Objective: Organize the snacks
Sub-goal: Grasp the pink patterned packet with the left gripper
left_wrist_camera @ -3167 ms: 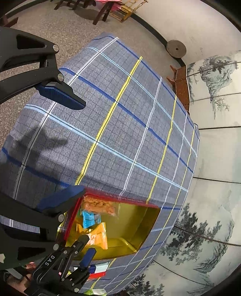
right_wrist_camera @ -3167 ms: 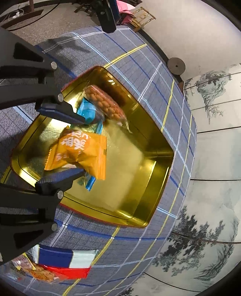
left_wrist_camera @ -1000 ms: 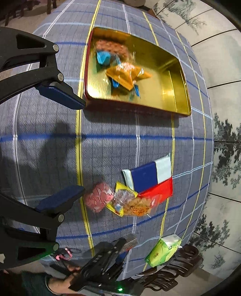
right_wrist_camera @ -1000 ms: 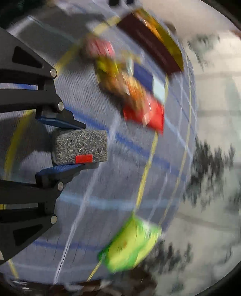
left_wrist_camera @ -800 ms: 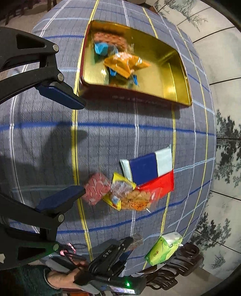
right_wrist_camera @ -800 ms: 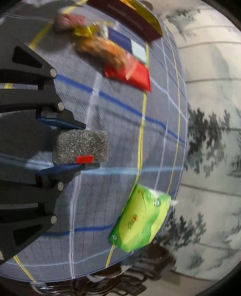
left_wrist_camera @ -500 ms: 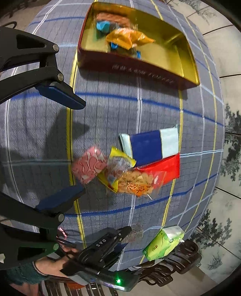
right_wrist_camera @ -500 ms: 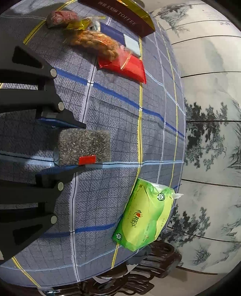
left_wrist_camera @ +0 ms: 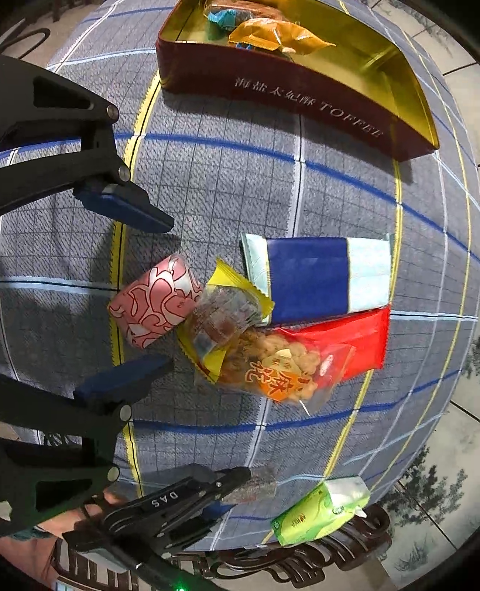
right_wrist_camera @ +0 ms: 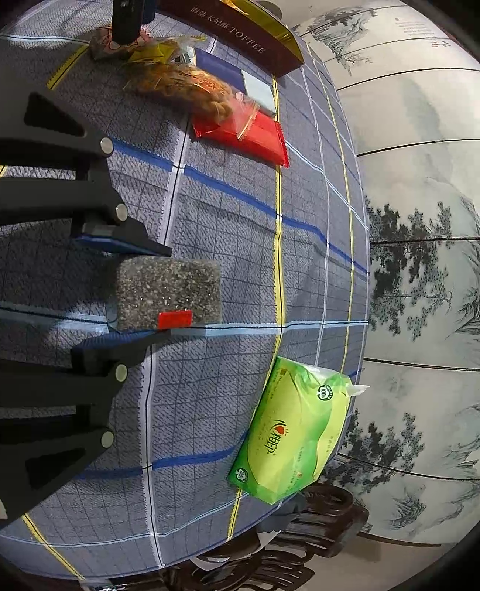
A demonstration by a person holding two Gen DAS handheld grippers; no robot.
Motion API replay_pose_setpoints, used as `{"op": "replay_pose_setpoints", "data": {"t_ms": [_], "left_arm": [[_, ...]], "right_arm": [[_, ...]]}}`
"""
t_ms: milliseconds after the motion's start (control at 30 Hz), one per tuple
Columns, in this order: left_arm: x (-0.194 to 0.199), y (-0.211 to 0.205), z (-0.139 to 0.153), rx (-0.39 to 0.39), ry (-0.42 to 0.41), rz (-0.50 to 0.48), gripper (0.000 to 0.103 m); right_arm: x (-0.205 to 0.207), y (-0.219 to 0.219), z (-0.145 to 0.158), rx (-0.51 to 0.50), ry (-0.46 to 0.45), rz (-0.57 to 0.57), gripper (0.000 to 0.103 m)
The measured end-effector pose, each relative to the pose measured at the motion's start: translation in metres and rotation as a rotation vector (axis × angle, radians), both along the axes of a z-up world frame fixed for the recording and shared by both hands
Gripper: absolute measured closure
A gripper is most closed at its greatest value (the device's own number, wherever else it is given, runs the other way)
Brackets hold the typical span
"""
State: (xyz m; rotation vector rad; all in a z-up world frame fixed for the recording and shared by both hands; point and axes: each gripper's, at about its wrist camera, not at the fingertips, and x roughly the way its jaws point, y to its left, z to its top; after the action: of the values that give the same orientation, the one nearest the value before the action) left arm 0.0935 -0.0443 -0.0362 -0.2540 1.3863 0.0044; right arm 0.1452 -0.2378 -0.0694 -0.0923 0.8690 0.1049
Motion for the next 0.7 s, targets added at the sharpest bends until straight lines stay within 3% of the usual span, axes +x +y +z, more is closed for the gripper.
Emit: {"op": "replay_pose_setpoints", "data": {"t_ms": [167, 267, 700], "left_arm": [[-0.001, -0.005, -0.004, -0.006, 0.007, -0.031, 0.062], [-0.003, -0.005, -0.002, 0.015, 0.004, -0.065, 0.068], [-0.003, -0.001, -0.007, 0.092, -0.01, -0.137, 0.073]], "right_arm": [[0.0, 0.0, 0.0, 0.002, 0.0, 0.0, 0.067], [0.001, -0.001, 0.0, 0.002, 0.0, 0.0, 0.066], [0.001, -0.001, 0.0, 0.002, 0.0, 0.0, 0.066]]}}
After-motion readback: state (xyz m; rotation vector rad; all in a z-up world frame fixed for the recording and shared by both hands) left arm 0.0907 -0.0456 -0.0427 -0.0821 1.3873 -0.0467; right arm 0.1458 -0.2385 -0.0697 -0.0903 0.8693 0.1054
